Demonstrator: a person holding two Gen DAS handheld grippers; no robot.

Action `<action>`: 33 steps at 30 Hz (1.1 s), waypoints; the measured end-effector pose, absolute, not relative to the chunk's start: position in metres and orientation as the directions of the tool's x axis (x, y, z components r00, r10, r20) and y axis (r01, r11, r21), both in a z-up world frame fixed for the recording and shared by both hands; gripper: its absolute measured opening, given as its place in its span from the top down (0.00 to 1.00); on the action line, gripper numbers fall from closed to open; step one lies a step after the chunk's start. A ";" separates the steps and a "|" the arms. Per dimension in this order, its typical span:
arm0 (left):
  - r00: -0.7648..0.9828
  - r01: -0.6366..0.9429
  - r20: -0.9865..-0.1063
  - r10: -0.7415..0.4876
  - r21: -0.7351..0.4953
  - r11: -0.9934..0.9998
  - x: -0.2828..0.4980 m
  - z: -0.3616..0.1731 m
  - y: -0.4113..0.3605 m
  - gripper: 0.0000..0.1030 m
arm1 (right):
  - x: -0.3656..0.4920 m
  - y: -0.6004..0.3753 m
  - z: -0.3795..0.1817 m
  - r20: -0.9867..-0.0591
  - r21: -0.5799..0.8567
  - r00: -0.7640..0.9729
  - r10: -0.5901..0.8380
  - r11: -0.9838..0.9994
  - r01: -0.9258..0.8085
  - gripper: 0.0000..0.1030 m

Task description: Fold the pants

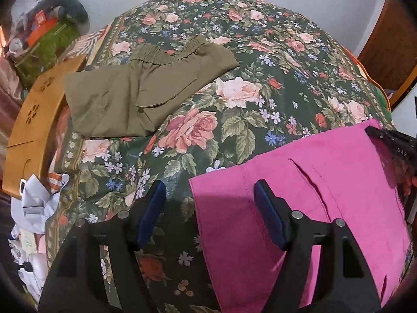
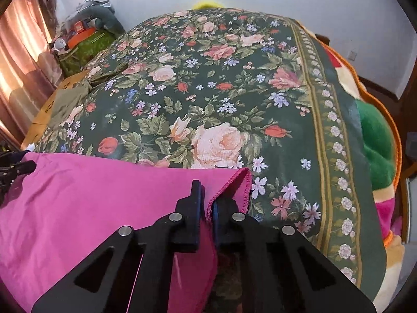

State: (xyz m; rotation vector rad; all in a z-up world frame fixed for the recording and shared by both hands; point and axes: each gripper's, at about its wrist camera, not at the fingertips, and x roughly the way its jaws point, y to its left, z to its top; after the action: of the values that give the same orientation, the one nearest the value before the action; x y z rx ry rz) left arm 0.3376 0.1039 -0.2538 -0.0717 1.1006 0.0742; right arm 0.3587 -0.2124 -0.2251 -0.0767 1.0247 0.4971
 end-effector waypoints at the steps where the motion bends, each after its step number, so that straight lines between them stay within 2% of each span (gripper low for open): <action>1: 0.454 -0.101 -0.890 0.037 -0.010 0.995 0.336 -0.254 0.104 0.30 | 0.358 -0.213 -0.224 -0.831 0.153 0.433 0.348 0.892 -0.425 0.97; 6: 0.465 -0.097 -0.879 0.109 0.072 0.993 0.331 -0.252 0.101 0.30 | 0.363 -0.221 -0.223 -0.822 0.107 0.492 0.285 0.927 -0.359 0.99; 11: 0.463 -0.095 -0.882 0.087 0.048 0.994 0.326 -0.249 0.106 0.30 | 0.367 -0.225 -0.224 -0.833 0.120 0.475 0.283 0.931 -0.344 1.00; 17: 0.492 -0.077 -0.859 0.140 0.118 0.990 0.321 -0.230 0.100 0.31 | 0.356 -0.217 -0.198 -0.805 0.045 0.537 0.253 0.928 -0.370 0.98; 18: 0.502 -0.075 -0.852 0.144 0.123 0.990 0.321 -0.225 0.098 0.31 | 0.354 -0.216 -0.190 -0.791 0.055 0.549 0.271 0.924 -0.378 0.96; 20: 0.522 -0.068 -0.843 0.131 0.112 0.991 0.322 -0.215 0.096 0.30 | 0.351 -0.213 -0.177 -0.774 0.094 0.548 0.317 0.914 -0.396 0.84; 22: 0.540 -0.051 -0.836 0.098 0.084 0.995 0.324 -0.205 0.091 0.30 | 0.348 -0.206 -0.165 -0.758 0.146 0.534 0.374 0.896 -0.420 0.61; 25: 0.550 -0.023 -0.833 0.063 0.061 0.998 0.330 -0.198 0.082 0.24 | 0.342 -0.186 -0.154 -0.742 0.192 0.502 0.443 0.859 -0.474 0.44; 28: 0.538 0.005 -0.843 0.030 0.039 0.999 0.336 -0.198 0.072 0.22 | 0.335 -0.162 -0.154 -0.746 0.235 0.444 0.495 0.821 -0.520 0.32; 31: 0.502 0.017 -0.865 0.002 0.012 1.000 0.341 -0.205 0.066 0.21 | 0.332 -0.141 -0.161 -0.757 0.267 0.396 0.520 0.799 -0.539 0.26; 33: 0.486 0.025 -0.874 -0.012 0.001 1.000 0.341 -0.210 0.065 0.20 | 0.332 -0.130 -0.169 -0.774 0.279 0.362 0.520 0.793 -0.542 0.25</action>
State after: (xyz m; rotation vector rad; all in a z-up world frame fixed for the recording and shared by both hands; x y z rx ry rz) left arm 0.3411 0.0649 -0.2102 0.0137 1.0635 -0.0221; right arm 0.3315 -0.1296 -0.1689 -0.0252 0.9863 0.6838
